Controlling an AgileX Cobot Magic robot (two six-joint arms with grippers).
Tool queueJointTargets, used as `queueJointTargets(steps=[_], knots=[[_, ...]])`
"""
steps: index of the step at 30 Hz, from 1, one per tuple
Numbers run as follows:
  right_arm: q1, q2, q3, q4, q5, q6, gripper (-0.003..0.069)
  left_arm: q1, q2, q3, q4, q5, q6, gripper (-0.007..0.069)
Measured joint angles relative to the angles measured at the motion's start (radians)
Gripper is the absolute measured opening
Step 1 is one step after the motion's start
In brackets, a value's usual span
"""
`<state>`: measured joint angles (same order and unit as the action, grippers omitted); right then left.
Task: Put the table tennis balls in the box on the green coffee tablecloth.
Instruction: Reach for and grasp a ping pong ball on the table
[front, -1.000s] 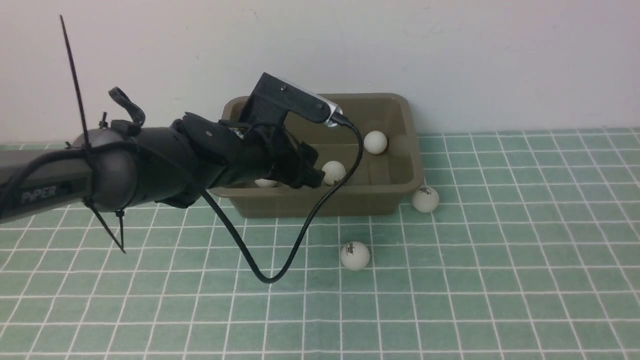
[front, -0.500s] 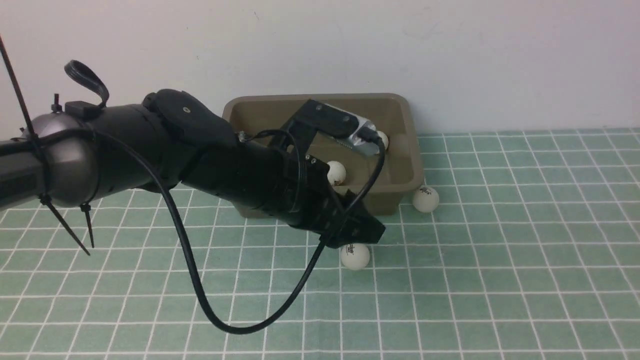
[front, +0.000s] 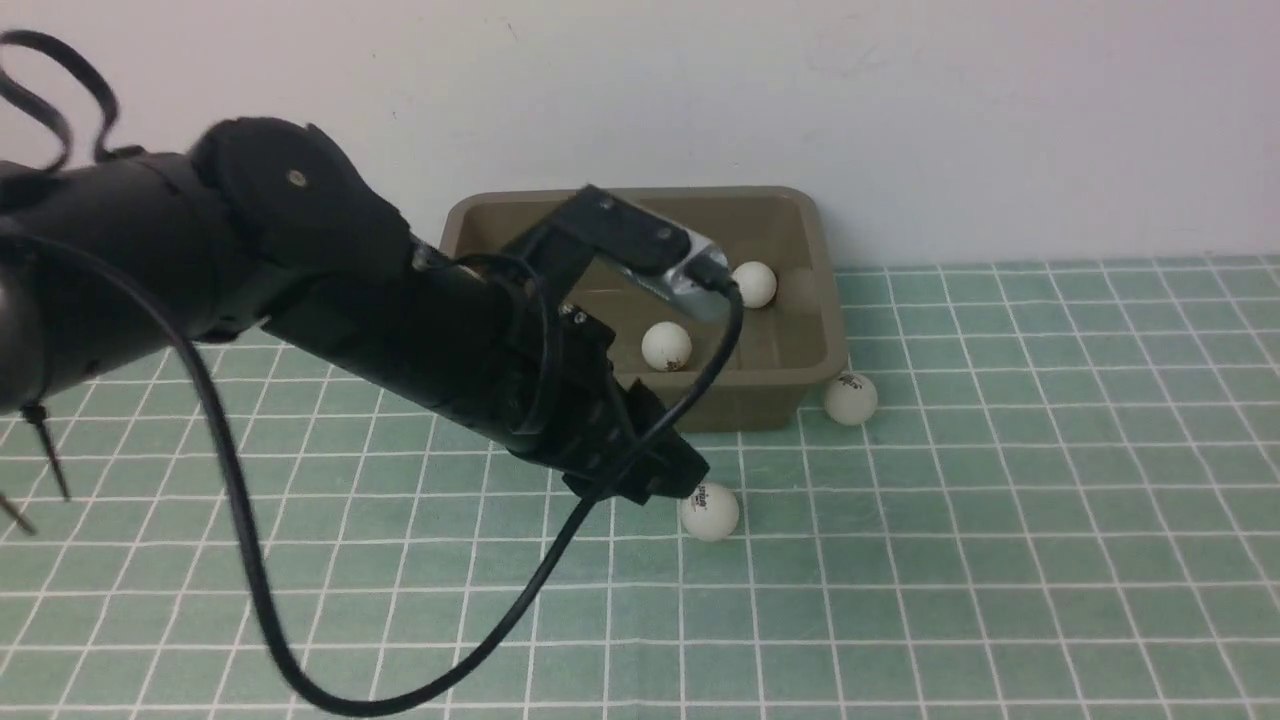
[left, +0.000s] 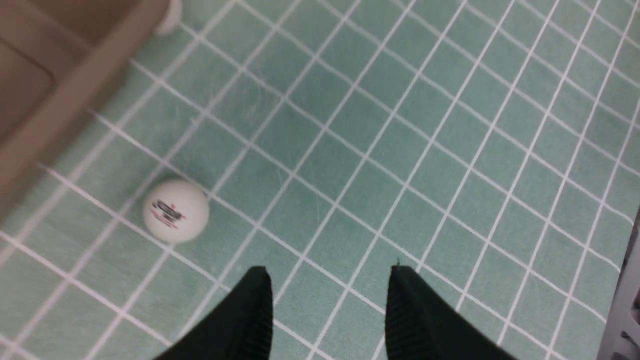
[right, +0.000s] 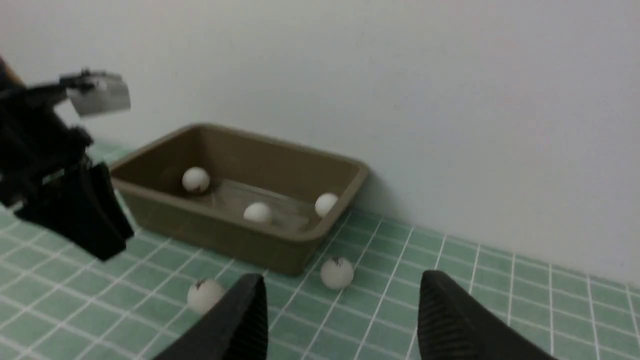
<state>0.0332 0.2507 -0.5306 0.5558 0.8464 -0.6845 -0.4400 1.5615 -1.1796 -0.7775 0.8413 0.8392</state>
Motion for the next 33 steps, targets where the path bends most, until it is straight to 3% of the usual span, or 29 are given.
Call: queueJointTargets(steps=[5, 10, 14, 20, 27, 33], knots=[[0.0, 0.124, 0.0, 0.144, 0.002, -0.128, 0.0379, 0.0, -0.147, 0.0, 0.108, 0.0, -0.083, 0.0289], [0.0, 0.257, 0.0, 0.309, 0.0, -0.307, 0.0379, 0.0, -0.248, 0.0, 0.373, 0.007, -0.288, 0.0289], [0.0, 0.318, 0.0, 0.351, -0.005, -0.356, 0.0379, 0.0, -0.305, 0.0, 0.501, 0.008, -0.398, 0.0289], [0.0, 0.486, 0.0, 0.427, -0.008, -0.452, 0.0379, 0.0, -0.374, 0.0, 0.569, 0.014, -0.485, 0.0289], [0.0, 0.674, -0.031, 0.504, 0.015, -0.533, 0.0379, 0.0, -0.412, 0.0, 0.566, -0.057, -0.494, 0.0289], [0.0, 0.859, -0.19, 0.529, 0.114, -0.559, 0.0379, 0.0, -0.416, 0.0, 0.552, -0.125, -0.494, 0.0289]])
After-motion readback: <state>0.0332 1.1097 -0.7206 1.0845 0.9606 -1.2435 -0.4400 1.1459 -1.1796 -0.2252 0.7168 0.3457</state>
